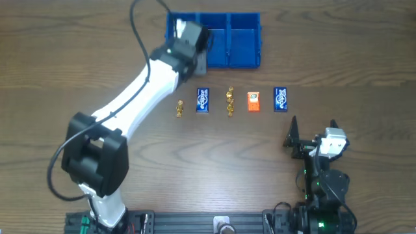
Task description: Sort Candies Into Trays
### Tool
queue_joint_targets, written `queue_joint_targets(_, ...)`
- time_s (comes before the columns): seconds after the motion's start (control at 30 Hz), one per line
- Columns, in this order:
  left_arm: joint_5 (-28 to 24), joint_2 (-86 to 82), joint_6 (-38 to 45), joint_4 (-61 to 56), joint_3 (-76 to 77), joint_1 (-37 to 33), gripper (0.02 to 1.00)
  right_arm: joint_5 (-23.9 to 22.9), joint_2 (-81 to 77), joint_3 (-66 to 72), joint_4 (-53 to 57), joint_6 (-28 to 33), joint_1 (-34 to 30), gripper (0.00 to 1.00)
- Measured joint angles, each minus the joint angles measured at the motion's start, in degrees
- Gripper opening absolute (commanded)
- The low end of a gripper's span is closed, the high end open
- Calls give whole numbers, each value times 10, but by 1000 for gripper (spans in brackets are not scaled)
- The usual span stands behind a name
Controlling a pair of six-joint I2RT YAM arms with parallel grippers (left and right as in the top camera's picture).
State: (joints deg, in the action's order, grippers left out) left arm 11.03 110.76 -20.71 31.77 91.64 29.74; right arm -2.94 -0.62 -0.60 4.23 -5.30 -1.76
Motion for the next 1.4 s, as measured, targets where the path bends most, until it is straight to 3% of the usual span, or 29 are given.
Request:
queue_joint_targets(0.33, 56, -14, 43, -31, 62, -19, 279, 0, 0, 0, 0, 0, 0, 1000)
queue_joint_targets(1.2, 24, 79, 38, -68, 62, -55, 323, 0, 0, 0, 0, 0, 0, 1000)
queue_joint_targets(1.23, 22, 82, 37, -69, 62, -57, 349, 0, 0, 0, 0, 0, 0, 1000)
queue_joint_targets(1.33, 16, 88, 38, -75, 62, -60, 691, 0, 0, 0, 0, 0, 0, 1000)
queue_joint_targets(1.37, 13, 88, 37, -75, 62, -60, 917, 0, 0, 0, 0, 0, 0, 1000)
queue_joint_targets(1.4, 12, 88, 34, -76, 62, -60, 998, 0, 0, 0, 0, 0, 0, 1000)
